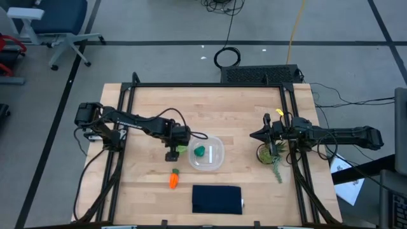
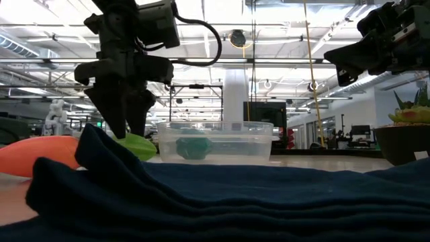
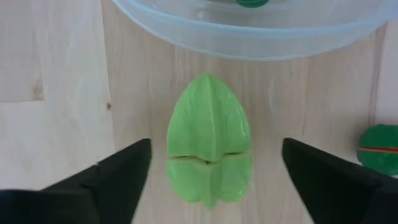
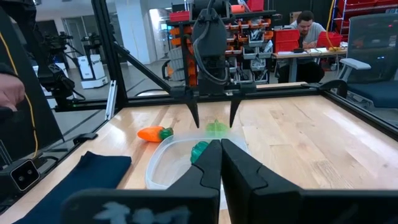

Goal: Pick and placing Produce into tupperware
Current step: Put the green starfruit into the bin

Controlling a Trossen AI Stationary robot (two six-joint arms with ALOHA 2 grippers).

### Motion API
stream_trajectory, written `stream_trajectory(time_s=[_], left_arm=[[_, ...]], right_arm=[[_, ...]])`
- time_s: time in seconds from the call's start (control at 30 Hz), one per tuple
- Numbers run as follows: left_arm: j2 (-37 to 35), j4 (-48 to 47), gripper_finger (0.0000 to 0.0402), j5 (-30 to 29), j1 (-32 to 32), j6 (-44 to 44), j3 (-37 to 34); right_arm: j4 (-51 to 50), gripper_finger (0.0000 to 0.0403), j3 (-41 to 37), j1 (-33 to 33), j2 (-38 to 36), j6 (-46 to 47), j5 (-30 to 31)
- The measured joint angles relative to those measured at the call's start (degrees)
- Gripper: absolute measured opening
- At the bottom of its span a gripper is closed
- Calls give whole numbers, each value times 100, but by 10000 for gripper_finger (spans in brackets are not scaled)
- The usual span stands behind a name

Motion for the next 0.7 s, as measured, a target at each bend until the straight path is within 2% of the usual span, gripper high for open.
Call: stream_trajectory(time_s=[0.1,0.37,0.7], left_arm=[[0,8,395,-75,-37,-103,0],[0,383,358,-156,-112,-37,-223],[0,1002,368,-304,-109,-109,-662]], right_arm=[[0,0,-1,0,0,0,0],[0,0,-1,0,0,0,0],[-2,0,1,0,-2,0,0]])
